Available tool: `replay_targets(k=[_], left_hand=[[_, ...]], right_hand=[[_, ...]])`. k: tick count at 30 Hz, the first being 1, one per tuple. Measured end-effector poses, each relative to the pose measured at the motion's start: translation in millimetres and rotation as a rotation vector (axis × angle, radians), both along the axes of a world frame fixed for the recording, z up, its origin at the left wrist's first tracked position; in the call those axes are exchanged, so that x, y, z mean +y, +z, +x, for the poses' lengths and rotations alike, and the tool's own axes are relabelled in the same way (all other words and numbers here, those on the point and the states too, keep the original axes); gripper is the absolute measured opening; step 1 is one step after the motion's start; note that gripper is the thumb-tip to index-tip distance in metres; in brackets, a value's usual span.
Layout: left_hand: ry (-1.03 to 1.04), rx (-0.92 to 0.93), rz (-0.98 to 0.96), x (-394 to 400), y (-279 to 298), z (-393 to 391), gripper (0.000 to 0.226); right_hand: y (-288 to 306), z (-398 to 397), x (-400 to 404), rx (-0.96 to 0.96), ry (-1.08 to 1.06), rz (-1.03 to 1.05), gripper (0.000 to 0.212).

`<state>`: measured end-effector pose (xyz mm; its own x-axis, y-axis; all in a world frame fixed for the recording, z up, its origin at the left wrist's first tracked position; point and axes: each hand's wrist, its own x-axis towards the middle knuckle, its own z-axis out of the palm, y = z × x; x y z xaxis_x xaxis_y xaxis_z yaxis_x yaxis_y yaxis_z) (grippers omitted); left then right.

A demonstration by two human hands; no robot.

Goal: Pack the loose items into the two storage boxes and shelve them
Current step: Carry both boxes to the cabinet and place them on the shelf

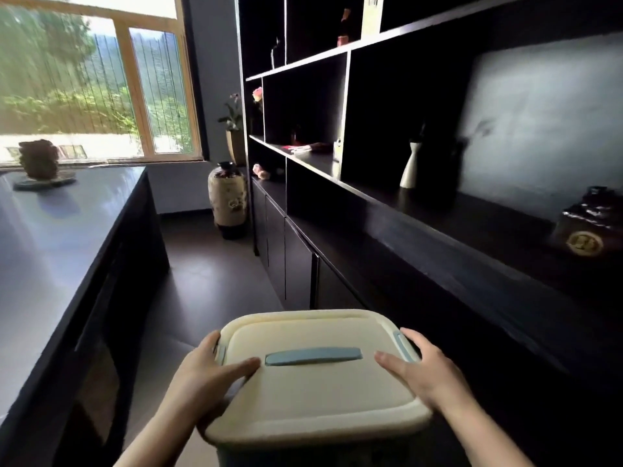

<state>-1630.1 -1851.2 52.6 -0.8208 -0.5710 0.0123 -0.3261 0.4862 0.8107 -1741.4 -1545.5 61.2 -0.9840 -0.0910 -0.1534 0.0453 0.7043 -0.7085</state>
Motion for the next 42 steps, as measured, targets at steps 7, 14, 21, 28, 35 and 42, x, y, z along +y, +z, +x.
replay_targets(k=[7,14,21,28,35,42], left_hand=[[-0.121,-0.059,-0.095,-80,16,-127,0.073],[-0.215,-0.038,-0.086,-128,-1,-253,0.074],[-0.306,-0.071,-0.045,-166,-9,-409,0.077],[-0.365,-0.034,0.011,-190,-22,-549,0.095],[-0.517,-0.102,-0.015,-205,-46,-685,0.102],[-0.731,-0.210,-0.019,-216,-70,-803,0.098]], right_hand=[[-7,-84,-72,-0.024,-0.128,-0.061,0.084],[-10,-193,-113,-0.010,-0.235,-0.103,0.082],[-31,-321,-145,0.009,-0.347,-0.167,0.081],[-41,-419,-179,0.065,-0.481,-0.192,0.070],[-78,-480,-218,0.015,-0.671,-0.209,0.074],[-100,-540,-268,0.038,-0.932,-0.191,0.076]])
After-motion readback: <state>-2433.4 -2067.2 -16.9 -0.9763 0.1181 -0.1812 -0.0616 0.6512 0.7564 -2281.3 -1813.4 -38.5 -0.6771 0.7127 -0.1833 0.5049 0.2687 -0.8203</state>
